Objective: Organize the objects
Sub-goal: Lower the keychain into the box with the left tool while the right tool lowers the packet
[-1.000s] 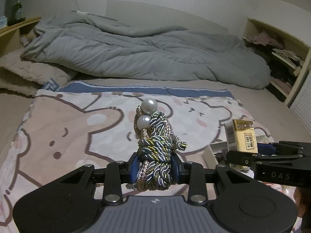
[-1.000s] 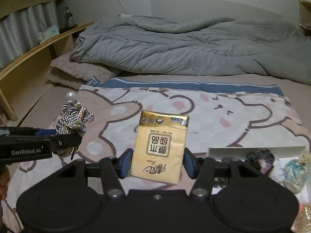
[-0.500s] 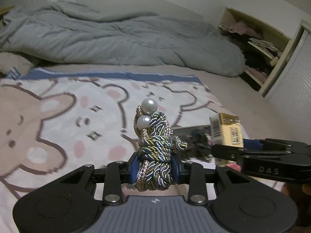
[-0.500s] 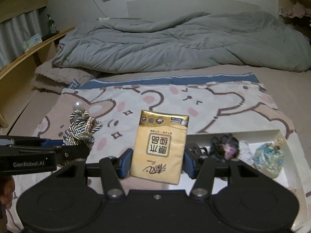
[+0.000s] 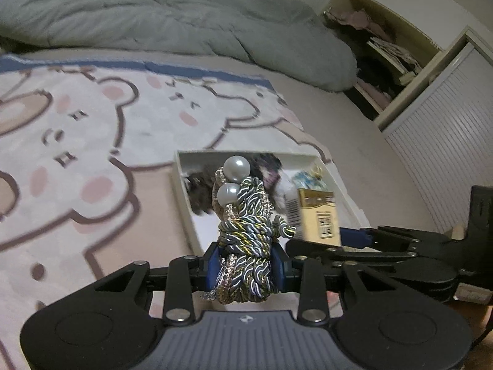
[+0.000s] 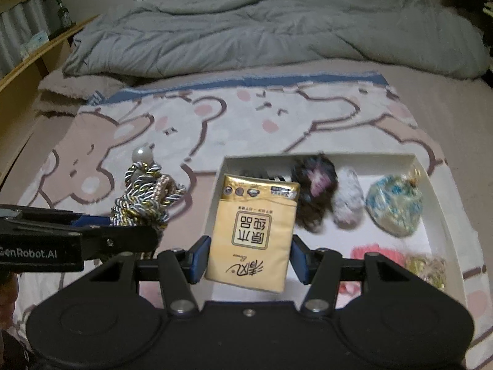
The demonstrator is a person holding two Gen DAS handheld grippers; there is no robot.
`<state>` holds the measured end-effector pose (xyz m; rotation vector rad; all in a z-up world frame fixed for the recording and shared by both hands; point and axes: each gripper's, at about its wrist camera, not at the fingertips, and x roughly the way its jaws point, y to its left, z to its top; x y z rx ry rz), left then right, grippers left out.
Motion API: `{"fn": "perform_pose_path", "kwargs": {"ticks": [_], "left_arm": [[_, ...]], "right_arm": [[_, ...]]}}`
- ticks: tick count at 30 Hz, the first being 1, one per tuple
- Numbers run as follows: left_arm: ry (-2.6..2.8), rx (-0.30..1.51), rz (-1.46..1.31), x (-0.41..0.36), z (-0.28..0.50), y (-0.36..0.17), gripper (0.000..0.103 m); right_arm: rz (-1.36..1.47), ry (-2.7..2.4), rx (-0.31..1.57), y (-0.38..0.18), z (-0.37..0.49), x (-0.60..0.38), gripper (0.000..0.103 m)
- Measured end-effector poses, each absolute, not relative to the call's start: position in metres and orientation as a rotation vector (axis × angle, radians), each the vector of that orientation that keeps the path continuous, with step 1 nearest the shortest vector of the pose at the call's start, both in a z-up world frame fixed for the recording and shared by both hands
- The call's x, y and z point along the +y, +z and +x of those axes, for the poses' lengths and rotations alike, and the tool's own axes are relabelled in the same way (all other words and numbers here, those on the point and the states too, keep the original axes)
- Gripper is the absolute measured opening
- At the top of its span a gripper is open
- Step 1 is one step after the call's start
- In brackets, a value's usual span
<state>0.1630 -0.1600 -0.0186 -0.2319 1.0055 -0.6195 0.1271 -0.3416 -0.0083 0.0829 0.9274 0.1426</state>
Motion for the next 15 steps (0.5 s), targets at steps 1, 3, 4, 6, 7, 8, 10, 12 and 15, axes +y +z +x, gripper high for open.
{"fn": "perform_pose_path", "kwargs": {"ticks": [1, 3, 4, 6, 7, 8, 10, 12, 15], "left_arm": [[-0.623, 1.014, -0.240, -0.163, 0.162, -0.021, 0.036], [-0.628, 1.037, -0.255, -0.169, 0.161, -0.028, 0.036], [-0.628, 1.046, -0.258, -0.172, 0.161, -0.031, 0.036], [-0.622, 1.060, -0.270, -0.176, 0.161, -0.037, 0.036], [-0.618, 1.070, -0.280, -0.178, 0.161, -0.040, 0.036], [-0.614, 1.080, -0.288, -0.179, 0.161, -0.043, 0.036], [-0.610, 1.095, -0.293, -0.182, 0.162, -0.047, 0.036], [-0.606, 1.104, -0.291, -0.185, 0.162, -0.051, 0.036], [-0.601, 1.119, -0.277, -0.189, 0.162, -0.055, 0.041]], "right_arm": [[0.082, 0.141, 0.939, -0.011, 0.126, -0.344, 0.056], [0.079, 0.139, 0.963, -0.017, 0.124, -0.350, 0.056], [0.078, 0.140, 0.974, -0.020, 0.123, -0.351, 0.056], [0.072, 0.141, 0.996, -0.025, 0.122, -0.355, 0.056], [0.069, 0.140, 1.005, -0.028, 0.121, -0.357, 0.056], [0.068, 0.140, 1.013, -0.030, 0.121, -0.360, 0.056], [0.072, 0.140, 1.026, -0.033, 0.122, -0.363, 0.056], [0.075, 0.137, 1.037, -0.036, 0.123, -0.366, 0.056], [0.073, 0.142, 1.055, -0.040, 0.124, -0.368, 0.056]]}}
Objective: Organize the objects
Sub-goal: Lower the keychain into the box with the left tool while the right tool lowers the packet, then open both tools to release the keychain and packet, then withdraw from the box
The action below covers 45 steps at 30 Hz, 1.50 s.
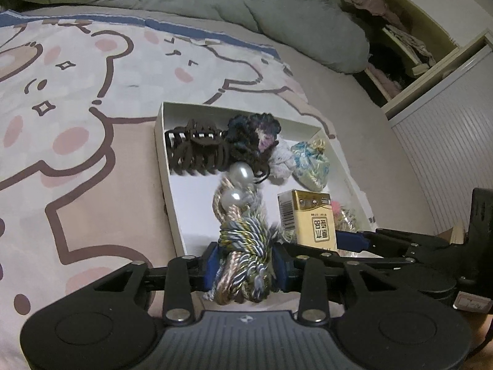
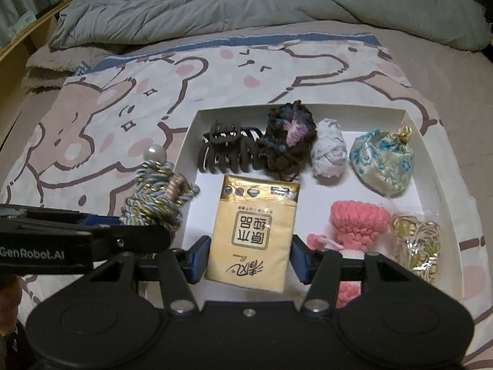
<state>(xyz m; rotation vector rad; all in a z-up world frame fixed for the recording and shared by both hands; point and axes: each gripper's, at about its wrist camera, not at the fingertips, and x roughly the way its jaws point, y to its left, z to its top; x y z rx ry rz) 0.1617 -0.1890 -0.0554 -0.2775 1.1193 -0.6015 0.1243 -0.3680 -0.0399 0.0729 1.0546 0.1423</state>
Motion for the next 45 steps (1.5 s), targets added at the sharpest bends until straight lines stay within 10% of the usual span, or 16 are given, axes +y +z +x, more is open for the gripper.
{"fn": "perform_pose_path", "kwargs": {"ticks": [32, 45], "left_arm": [[-0.564, 1.028, -0.152, -0.183, 0.150, -0.020, 0.044], [-0.510, 0.895, -0.015, -0.169, 0.113, 0.013, 0.090]], "right_arm": [[0.103, 0.085, 0.992, -0.020, 0.108, -0.381, 0.068], [0.082, -0.040, 0.861, 0.015, 0.062, -0.377, 0.089]]}}
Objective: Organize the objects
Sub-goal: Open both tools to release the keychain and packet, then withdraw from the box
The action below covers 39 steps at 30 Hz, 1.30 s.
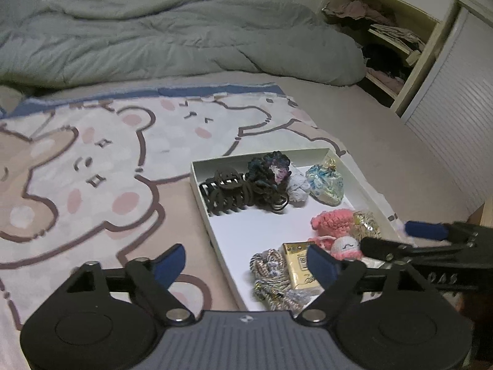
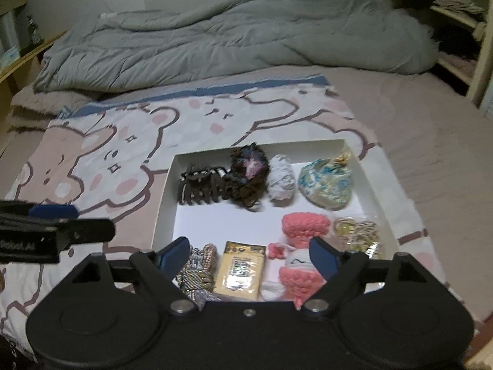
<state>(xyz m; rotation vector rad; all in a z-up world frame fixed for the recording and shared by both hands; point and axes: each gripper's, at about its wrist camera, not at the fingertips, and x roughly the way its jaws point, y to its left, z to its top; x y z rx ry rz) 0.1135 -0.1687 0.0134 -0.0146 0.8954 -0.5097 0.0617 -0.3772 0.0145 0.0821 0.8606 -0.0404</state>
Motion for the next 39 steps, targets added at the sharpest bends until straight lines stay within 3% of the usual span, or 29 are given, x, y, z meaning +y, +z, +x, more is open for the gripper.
{"fn": "perform_pose_path", "kwargs": {"ticks": [6, 39], "left_arm": [[-0.532, 0.815, 0.065, -0.163, 0.089, 0.027, 0.103], [-0.423, 0.753, 0.163, -0.131, 0.056, 0.019, 0.103]], "right_arm": [[0.096, -0.111, 0.823, 0.021, 0.040, -0.380, 0.098], [0.091, -0.266, 0.690, 0.019, -0.033, -0.345, 0.102]]}}
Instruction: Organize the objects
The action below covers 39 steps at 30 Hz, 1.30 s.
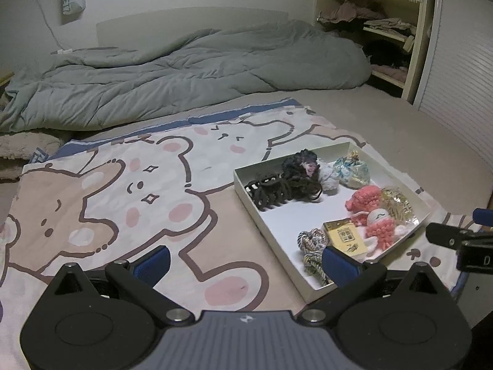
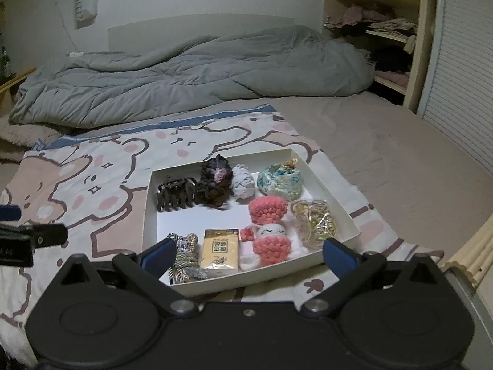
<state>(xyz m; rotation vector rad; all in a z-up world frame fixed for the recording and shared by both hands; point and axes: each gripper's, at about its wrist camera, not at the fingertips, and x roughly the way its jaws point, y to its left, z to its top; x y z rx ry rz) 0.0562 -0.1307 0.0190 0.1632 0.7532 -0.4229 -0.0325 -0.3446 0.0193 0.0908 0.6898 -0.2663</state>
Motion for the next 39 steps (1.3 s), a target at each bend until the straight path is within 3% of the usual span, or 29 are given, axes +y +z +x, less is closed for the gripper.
{"fn": "perform_pose_path", "kwargs": {"ticks": [39], "left_arm": [[-0.379, 0.760, 0.190, -0.1299, 0.0573, 0.0126, 0.103]], "right_arm": [[0.065, -0.285, 0.710, 0.0173, -0.0331, -0.3404, 0.102]]}}
